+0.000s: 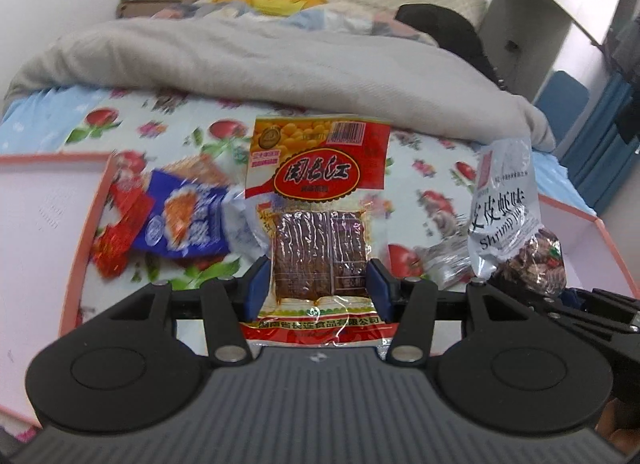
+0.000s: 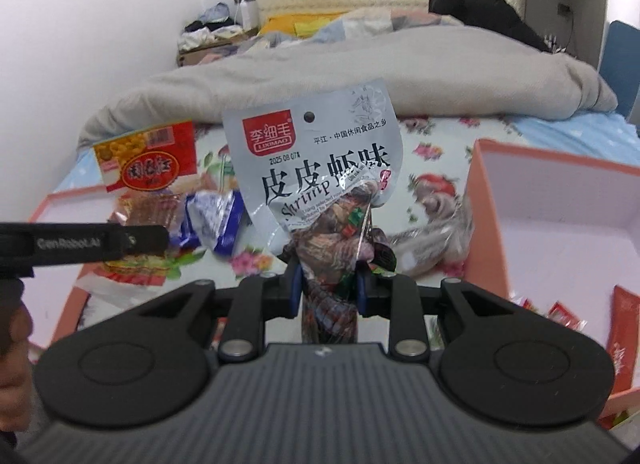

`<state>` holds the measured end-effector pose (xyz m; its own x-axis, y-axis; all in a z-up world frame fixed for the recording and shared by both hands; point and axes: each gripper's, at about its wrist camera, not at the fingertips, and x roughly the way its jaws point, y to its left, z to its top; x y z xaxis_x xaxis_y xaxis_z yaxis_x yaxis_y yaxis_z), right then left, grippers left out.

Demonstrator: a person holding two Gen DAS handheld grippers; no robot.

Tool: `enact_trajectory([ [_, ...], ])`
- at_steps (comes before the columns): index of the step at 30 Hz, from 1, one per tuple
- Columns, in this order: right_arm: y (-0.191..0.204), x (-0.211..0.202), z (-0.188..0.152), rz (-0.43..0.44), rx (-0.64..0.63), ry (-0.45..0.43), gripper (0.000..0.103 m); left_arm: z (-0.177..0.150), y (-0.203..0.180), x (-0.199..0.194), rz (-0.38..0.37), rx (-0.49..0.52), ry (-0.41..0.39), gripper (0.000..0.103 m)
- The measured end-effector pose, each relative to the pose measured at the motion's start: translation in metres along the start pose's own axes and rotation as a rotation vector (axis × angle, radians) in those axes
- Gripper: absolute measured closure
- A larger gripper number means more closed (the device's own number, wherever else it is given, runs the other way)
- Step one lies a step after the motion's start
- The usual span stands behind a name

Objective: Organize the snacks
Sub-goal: 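Carry both bags to the deep pink box and open both grippers inside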

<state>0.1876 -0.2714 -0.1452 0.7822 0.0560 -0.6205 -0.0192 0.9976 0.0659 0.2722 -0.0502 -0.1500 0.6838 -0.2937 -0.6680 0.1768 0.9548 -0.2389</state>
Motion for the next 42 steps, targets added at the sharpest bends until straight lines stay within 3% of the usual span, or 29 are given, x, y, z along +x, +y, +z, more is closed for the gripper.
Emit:
enact_trajectory([
  [13, -0.037, -0.035, 0.041, -0.076, 0.019, -0.138, 0.074, 0.049, -0.066, -0.016, -0.104, 0.082, -0.082, 0.045],
  [26, -0.091, -0.071, 0.065, -0.194, 0.042, -0.222, 0.074, 0.083, -0.148, -0.021, -0.233, 0.163, -0.131, 0.045],
  [34, -0.143, -0.075, 0.06, -0.273, 0.076, -0.171, 0.074, 0.084, -0.216, -0.001, -0.295, 0.252, -0.082, 0.045],
  [42, -0.213, -0.06, 0.029, -0.293, 0.235, -0.011, 0.074, 0.068, -0.284, 0.046, -0.354, 0.342, 0.054, 0.045],
])
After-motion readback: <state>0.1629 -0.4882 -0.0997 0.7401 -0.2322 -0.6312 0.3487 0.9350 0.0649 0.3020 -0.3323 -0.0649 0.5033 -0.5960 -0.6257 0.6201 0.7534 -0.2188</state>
